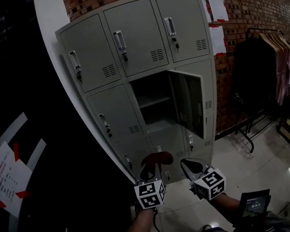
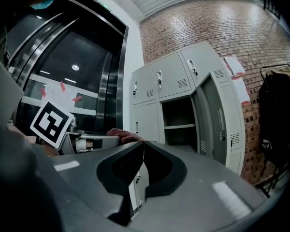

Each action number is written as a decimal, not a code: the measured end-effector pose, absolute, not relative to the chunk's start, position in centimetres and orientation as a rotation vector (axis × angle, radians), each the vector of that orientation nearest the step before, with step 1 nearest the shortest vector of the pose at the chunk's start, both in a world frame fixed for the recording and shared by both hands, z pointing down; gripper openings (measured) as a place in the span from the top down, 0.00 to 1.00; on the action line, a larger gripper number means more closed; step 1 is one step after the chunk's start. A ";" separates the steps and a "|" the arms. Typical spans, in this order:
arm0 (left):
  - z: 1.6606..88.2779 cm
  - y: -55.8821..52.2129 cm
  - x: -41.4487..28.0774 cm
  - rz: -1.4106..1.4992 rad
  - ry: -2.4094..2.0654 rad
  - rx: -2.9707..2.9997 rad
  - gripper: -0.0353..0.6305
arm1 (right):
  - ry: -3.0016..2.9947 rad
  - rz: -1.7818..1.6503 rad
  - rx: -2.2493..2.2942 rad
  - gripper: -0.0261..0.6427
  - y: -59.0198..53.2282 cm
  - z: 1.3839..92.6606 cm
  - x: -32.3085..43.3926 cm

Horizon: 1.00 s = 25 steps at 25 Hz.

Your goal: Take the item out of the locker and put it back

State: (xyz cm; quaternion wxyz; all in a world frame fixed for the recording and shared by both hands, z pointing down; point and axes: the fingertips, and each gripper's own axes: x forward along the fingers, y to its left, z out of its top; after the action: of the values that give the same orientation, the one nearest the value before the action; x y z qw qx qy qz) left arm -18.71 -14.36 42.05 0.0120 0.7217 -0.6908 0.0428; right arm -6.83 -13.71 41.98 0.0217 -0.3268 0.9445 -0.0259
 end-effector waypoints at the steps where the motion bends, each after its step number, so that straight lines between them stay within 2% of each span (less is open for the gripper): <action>1: 42.1 -14.0 -18.7 0.135 -2.156 2.247 0.78 | 2.929 -0.078 -1.006 0.96 -13.5 41.9 -6.9; 25: 41.8 -12.3 -16.3 0.125 -2.199 2.247 0.78 | 2.925 -0.049 -0.988 0.96 -13.4 41.7 -4.3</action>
State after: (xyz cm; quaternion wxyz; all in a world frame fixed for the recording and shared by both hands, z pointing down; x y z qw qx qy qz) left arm -16.28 -12.29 41.79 -0.0027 0.7142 -0.6988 0.0398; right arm -4.34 -13.40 41.72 0.0272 -0.3199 0.9469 -0.0158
